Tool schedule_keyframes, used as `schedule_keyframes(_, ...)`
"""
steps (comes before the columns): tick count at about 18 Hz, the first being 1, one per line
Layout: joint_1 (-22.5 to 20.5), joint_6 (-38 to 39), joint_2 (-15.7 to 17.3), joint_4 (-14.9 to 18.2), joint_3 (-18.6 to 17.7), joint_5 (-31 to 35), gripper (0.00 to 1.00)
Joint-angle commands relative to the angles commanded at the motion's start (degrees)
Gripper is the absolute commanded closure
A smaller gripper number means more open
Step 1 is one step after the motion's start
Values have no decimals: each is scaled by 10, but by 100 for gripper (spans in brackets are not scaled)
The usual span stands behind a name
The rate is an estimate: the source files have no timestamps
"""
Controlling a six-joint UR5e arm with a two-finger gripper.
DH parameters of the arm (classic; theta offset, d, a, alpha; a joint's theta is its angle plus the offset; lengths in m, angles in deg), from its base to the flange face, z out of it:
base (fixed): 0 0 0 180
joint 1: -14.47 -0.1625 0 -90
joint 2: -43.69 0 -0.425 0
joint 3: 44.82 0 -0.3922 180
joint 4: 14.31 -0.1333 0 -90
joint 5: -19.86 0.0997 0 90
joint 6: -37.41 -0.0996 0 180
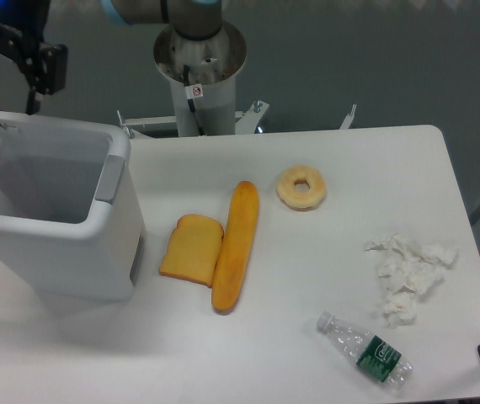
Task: Close the trash can
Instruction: 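Lower the gripper behind the raised lid and push it forward, then push the lid down over the can opening with the gripper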
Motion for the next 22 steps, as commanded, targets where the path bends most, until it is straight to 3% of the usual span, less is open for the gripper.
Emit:
schedule_keyframes(10, -59, -6, -13, -2, 0, 4, 0)
schedule_keyframes(15, -60, -7, -56, -3, 5, 40, 0)
schedule_keyframes(22, -62, -7, -89, -4, 10, 54, 0)
